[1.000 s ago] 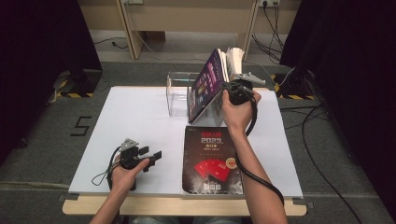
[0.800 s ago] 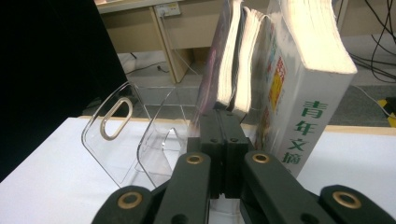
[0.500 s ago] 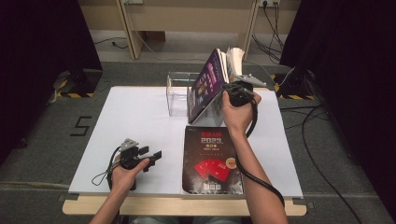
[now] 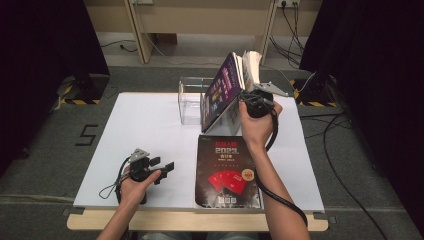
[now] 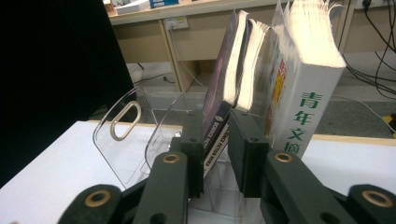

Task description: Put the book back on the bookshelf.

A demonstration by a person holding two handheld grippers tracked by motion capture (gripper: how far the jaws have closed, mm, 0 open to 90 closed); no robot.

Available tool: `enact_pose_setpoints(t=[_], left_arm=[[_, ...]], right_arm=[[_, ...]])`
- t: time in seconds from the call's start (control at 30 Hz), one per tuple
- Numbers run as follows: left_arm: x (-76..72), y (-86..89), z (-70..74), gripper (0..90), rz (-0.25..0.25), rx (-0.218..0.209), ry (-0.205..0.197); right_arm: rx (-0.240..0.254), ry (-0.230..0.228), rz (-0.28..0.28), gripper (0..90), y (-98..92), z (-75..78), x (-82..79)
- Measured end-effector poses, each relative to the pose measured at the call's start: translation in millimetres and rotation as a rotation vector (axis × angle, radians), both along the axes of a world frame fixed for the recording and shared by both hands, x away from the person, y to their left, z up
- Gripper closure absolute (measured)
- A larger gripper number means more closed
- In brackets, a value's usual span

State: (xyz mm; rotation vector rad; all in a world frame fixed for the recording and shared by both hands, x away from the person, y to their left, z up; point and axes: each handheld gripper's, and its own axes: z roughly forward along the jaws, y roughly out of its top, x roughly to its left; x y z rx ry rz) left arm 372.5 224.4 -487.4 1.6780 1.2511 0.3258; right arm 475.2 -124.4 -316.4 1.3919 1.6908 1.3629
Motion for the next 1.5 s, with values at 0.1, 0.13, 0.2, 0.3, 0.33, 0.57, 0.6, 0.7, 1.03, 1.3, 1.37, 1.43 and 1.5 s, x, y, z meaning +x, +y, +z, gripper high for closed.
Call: enact_pose_setpoints(t=[0.1,0.13,0.2,0.3,0.33,0.57,0.6,0.7,1.03,1.3,1.37,1.43,1.5], left_arm=[[0.1,-0.6,-0.1,29.5,0.000,-0.002,0.000],[0.1,-0.9,-0.2,29.5,0.000,-0.002,0.000],[0.1,-1.3,-0.3,29.5,-0.001,-0.001,0.001],[0.0,-2.0,-0.2,29.5,-0.004,-0.001,0.000],[0.0,-2.2,-0.1,29.5,-0.004,0.000,0.000],[-0.4,-2.6,-1.0,29.5,-0.007,0.000,0.004],[-0.5,-2.7,-0.9,29.4,-0.007,0.000,0.004],[-0.6,-2.9,-0.3,29.5,-0.006,-0.002,0.002],[-0.2,-5.5,0.3,29.5,-0.016,-0.002,0.002],[2.1,-13.3,1.0,29.5,-0.035,-0.003,0.006],[2.8,-16.5,1.2,29.6,-0.044,0.001,0.006],[3.6,-19.7,1.0,29.6,-0.048,-0.002,0.008],[4.0,-21.0,0.9,29.7,-0.054,0.001,0.010]], right_arm=[[-0.001,-0.001,0.006,74.4,-1.7,-0.4,-3.0],[-0.004,-0.003,0.007,74.2,-2.3,-1.0,-3.8],[-0.006,-0.001,0.009,73.7,-3.2,-2.2,-5.3],[-0.012,0.003,0.016,72.9,-4.4,-5.3,-7.9],[-0.016,0.005,0.018,72.7,-4.7,-6.1,-8.6],[-0.030,0.016,0.026,71.7,-8.0,-13.4,-13.4],[-0.028,0.021,0.027,71.6,-8.2,-14.1,-14.0],[-0.038,0.025,0.030,71.1,-9.9,-15.5,-16.0],[-0.047,0.088,0.047,69.1,-21.7,-28.8,-23.8],[-0.057,0.168,0.047,68.4,-35.8,-52.5,-29.1],[-0.060,0.190,0.048,68.9,-38.9,-58.9,-30.2],[-0.061,0.214,0.046,68.9,-42.3,-66.2,-31.4],[-0.068,0.241,0.045,68.8,-45.5,-73.4,-32.1]])
